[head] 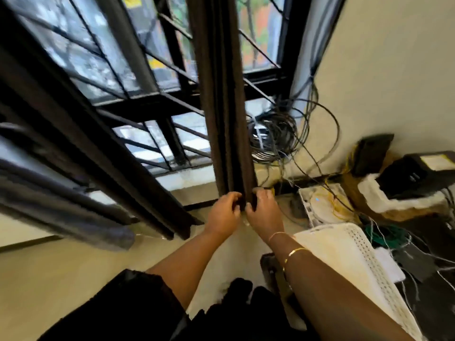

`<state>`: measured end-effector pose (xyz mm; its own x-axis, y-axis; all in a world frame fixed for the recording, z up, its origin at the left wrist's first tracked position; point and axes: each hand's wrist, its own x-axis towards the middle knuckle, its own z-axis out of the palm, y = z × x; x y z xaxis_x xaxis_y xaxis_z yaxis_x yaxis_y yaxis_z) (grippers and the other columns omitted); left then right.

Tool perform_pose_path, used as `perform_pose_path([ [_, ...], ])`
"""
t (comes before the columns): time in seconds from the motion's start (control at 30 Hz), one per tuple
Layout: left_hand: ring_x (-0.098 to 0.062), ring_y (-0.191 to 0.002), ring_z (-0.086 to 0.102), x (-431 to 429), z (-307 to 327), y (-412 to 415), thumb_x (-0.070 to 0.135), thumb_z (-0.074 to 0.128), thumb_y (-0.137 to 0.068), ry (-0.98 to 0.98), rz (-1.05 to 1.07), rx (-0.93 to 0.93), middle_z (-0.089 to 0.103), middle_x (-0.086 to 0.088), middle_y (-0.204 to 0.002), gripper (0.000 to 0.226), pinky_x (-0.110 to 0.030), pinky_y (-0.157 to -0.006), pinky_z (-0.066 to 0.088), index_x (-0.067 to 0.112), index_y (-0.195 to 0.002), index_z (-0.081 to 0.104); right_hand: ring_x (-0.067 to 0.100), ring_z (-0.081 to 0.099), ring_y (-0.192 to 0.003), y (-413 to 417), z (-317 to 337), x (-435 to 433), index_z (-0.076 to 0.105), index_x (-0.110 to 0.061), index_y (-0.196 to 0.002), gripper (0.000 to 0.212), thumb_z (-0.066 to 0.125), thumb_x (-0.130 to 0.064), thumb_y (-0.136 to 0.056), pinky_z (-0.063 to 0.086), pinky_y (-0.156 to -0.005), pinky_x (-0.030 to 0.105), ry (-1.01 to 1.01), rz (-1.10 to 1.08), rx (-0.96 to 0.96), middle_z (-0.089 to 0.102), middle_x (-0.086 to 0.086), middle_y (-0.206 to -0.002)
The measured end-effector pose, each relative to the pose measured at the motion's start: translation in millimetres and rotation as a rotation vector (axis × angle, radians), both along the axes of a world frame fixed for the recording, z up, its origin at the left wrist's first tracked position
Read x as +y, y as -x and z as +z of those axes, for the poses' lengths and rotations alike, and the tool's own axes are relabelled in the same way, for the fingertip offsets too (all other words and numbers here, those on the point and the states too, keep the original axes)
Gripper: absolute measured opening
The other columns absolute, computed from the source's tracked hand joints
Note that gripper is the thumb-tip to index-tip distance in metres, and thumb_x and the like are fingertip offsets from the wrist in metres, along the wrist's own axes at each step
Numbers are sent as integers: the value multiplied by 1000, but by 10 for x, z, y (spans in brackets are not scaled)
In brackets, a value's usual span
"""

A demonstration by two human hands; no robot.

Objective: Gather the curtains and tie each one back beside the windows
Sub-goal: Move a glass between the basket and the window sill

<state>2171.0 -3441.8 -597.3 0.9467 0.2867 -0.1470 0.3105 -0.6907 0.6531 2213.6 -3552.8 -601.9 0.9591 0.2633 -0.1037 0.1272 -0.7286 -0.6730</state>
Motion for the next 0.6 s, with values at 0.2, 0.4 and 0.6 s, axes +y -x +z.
perform_pose_path([
  [0.2,-19,-113,53,961,299,596,14,49,-90,-22,279,-44,56,-4,-126,37,-28,-95,42,16,-127,50,30,50,-110,341,388,1016,47,-9,-126,41,55,-15,-86,39,-91,33,-52,303,-73,47,13,-122],
  [0.4,-20,-112,55,1965,474,1078,15,50,-90,-29,437,-97,58,-5,-123,36,-30,-92,42,18,-126,51,28,49,-113,705,650,2149,47,-11,-125,38,53,-17,-88,40,-94,35,-70,468,-113,49,12,-122],
  [0.6,-22,-117,51,3008,528,1469,14,48,-91,-67,414,-115,55,-5,-128,37,-33,-98,39,16,-128,48,32,52,-110,1066,698,3241,46,-11,-127,38,53,-16,-90,44,-96,41,-75,494,-81,48,13,-123],
])
